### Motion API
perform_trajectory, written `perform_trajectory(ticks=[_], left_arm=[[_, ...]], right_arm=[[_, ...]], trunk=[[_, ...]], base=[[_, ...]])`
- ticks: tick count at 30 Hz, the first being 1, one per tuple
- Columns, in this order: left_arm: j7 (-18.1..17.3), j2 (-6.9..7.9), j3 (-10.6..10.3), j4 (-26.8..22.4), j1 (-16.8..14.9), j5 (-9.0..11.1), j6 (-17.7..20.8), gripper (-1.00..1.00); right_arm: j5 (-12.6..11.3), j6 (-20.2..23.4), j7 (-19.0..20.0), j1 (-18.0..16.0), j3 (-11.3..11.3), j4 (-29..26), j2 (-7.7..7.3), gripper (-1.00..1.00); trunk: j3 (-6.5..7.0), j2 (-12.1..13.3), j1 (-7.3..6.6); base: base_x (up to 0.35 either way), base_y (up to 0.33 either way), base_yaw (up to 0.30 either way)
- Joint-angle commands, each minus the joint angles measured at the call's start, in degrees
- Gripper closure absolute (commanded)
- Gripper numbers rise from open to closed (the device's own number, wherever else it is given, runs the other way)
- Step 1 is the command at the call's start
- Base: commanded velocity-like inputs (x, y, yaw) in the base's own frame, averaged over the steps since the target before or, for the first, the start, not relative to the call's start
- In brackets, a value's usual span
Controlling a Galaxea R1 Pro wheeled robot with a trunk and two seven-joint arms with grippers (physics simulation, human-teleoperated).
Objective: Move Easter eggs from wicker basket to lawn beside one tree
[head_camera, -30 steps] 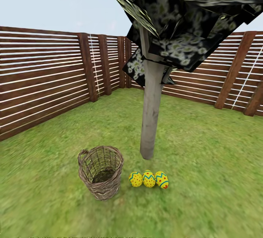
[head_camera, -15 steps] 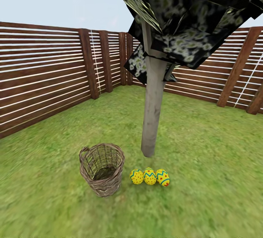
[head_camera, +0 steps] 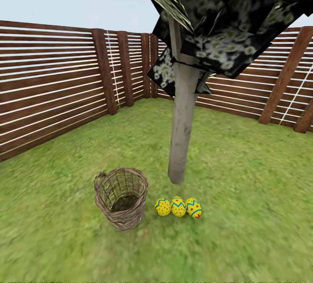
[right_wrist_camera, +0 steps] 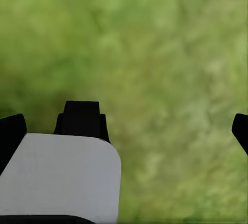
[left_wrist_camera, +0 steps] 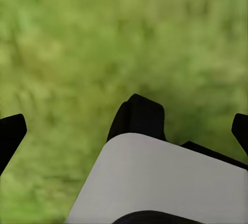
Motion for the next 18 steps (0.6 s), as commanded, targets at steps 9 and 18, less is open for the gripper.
perform_trajectory(ticks=[9,18], left_arm=[[-0.33,0.03,-0.48,0.15,-0.06,0.5,0.09,-1.0],[-0.33,0.01,-0.49,0.17,-0.04,0.5,0.09,-1.0]], right_arm=[[0.61,-0.38,-0.16,0.47,0.04,0.17,0.1,-1.0],[0.64,-0.69,-0.16,0.48,0.04,-0.03,0.08,-1.0]], trunk=[[-0.88,-0.02,-0.01],[-1.72,-0.02,-0.01]], base=[[0.0,0.0,0.0],[0.0,0.0,0.0]])
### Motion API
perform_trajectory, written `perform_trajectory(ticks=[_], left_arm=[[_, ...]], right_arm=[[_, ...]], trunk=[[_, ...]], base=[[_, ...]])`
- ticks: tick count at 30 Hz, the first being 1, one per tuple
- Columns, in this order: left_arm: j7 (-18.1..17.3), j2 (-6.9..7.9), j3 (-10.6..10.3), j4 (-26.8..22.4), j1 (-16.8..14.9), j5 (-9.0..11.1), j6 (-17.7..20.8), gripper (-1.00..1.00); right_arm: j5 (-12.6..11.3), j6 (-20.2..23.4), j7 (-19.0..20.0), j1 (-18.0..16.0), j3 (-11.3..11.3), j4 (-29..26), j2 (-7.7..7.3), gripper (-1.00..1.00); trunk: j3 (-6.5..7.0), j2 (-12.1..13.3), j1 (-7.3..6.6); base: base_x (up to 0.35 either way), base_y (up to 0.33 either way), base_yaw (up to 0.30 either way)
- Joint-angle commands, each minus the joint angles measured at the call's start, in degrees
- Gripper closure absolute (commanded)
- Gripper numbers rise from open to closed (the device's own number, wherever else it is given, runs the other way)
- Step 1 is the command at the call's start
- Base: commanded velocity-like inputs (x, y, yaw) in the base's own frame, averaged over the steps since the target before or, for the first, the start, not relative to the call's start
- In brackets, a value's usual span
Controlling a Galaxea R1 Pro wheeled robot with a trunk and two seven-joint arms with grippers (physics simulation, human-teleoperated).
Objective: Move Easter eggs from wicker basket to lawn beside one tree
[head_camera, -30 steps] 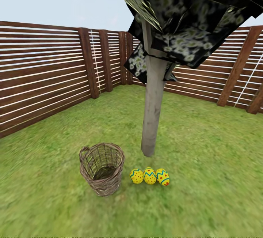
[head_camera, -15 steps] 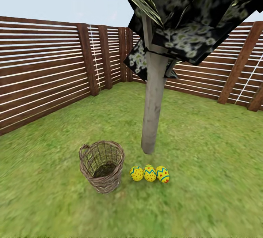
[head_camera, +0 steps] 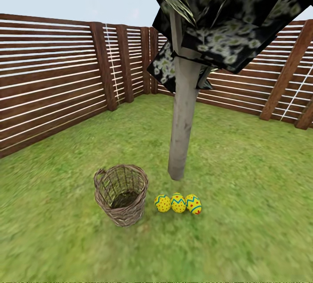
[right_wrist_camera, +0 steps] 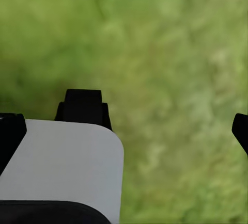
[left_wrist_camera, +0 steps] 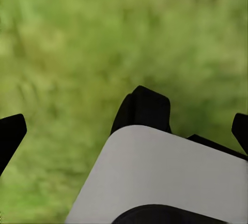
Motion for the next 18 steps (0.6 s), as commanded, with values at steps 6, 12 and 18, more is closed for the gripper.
perform_trajectory(ticks=[6,12,18], left_arm=[[-0.33,-0.01,-0.49,0.14,-0.06,0.5,0.09,-1.0],[-0.33,-0.01,-0.46,0.13,-0.07,0.5,0.09,-1.0],[-0.33,-0.01,-0.46,0.12,-0.05,0.5,0.09,-1.0]], right_arm=[[0.56,-0.25,-0.24,-0.09,0.03,0.23,-0.06,-1.0],[0.54,-0.25,-0.24,-0.09,0.03,0.31,-0.01,-1.0],[0.48,-0.25,-0.24,-0.09,0.03,0.38,0.0,-1.0]], trunk=[[-0.6,-0.02,-0.01],[-1.16,-0.02,-0.01],[-1.72,-0.02,-0.01]], base=[[0.0,0.0,0.0],[0.0,0.0,0.0],[0.0,0.0,0.0]])
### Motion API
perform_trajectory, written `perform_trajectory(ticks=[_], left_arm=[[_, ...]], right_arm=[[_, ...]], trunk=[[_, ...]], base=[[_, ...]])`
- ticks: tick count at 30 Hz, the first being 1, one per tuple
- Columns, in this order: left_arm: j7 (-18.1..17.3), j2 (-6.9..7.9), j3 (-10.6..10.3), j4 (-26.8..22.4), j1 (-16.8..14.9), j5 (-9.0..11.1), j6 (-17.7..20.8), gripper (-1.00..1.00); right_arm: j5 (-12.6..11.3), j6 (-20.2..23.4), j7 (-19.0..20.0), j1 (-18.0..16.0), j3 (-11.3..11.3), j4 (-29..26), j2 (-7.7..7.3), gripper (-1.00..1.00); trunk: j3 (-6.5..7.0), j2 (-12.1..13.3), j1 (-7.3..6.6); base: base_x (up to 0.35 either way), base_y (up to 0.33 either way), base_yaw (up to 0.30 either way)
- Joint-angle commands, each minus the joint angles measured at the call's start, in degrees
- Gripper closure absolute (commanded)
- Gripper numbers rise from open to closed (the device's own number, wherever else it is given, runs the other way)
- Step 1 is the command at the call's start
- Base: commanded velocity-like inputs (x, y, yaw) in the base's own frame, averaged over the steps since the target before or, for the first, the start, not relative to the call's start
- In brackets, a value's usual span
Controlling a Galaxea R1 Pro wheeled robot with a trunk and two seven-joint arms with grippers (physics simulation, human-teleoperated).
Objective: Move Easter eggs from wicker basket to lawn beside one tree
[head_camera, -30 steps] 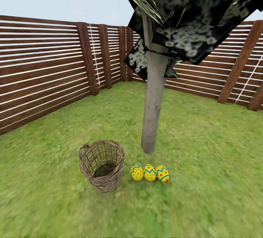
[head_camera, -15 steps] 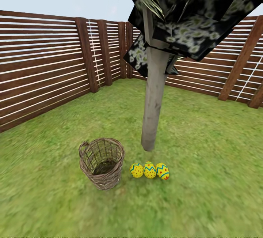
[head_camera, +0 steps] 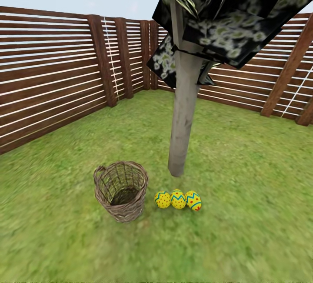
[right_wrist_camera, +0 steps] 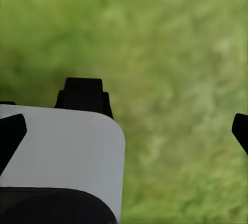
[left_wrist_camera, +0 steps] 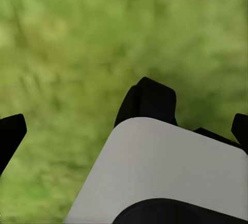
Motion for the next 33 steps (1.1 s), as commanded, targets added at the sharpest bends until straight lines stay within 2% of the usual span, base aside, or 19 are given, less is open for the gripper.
perform_trajectory(ticks=[1,11,33], left_arm=[[-0.33,0.0,-0.48,0.16,-0.07,0.5,0.09,-1.0],[-0.33,0.02,-0.51,0.15,-0.07,0.5,0.09,-1.0],[-0.33,0.01,-0.5,0.18,-0.07,0.5,0.09,-1.0]], right_arm=[[0.54,-0.26,-0.24,-0.06,0.03,0.25,0.02,-1.0],[0.59,-0.26,-0.24,0.08,0.03,0.15,0.01,-1.0],[0.78,-0.26,-0.32,0.08,0.05,-0.01,-0.14,-1.0]], trunk=[[-0.14,-0.02,-0.01],[-1.03,-0.02,-0.01],[-2.0,-0.02,-0.01]], base=[[0.0,0.0,0.0],[0.0,0.0,0.0],[0.0,0.0,0.0]])
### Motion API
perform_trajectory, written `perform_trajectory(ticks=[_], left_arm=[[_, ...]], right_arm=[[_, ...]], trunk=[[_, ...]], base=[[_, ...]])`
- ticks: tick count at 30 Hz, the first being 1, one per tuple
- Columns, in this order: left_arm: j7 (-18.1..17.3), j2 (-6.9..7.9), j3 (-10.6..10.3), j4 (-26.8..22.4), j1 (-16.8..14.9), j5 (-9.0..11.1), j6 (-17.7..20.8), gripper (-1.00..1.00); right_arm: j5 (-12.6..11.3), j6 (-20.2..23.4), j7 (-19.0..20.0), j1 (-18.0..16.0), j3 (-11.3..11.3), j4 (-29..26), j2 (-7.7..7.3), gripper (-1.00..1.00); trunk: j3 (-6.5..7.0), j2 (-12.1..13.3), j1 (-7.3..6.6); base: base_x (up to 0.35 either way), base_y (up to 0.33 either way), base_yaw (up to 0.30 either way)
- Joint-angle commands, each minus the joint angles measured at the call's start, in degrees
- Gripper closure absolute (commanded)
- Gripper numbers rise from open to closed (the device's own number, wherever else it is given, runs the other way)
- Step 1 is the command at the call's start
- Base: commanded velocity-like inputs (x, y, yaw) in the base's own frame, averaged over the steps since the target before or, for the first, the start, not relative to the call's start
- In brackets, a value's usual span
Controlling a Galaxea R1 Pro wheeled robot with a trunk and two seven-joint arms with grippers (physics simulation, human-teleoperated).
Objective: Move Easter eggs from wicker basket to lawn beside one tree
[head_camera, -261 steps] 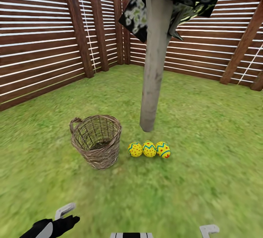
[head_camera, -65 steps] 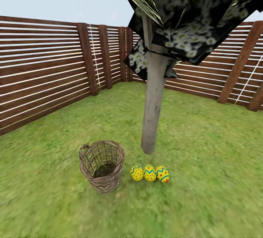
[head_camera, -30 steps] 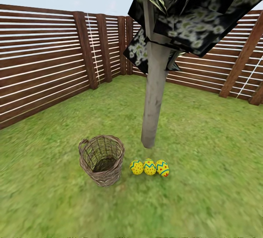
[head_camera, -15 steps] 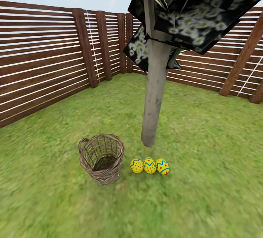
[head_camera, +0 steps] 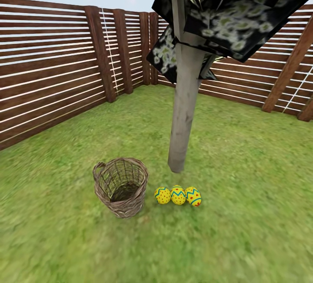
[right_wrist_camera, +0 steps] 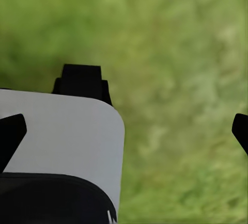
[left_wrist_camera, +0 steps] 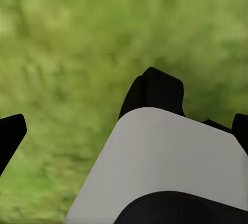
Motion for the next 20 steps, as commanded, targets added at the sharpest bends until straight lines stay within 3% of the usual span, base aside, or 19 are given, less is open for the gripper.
perform_trajectory(ticks=[1,20], left_arm=[[-0.33,-0.01,-0.49,0.15,-0.07,0.5,0.09,-1.0],[-0.33,-0.01,-0.46,0.13,-0.07,0.5,0.09,-1.0]], right_arm=[[0.54,-0.26,-0.25,-0.09,0.03,0.27,-0.08,-1.0],[0.41,-0.26,-0.25,-0.09,0.1,0.42,-0.26,-1.0]], trunk=[[-0.04,-0.02,-0.01],[-0.05,-0.02,-0.01]], base=[[0.0,0.0,0.0],[0.0,0.0,0.0]])
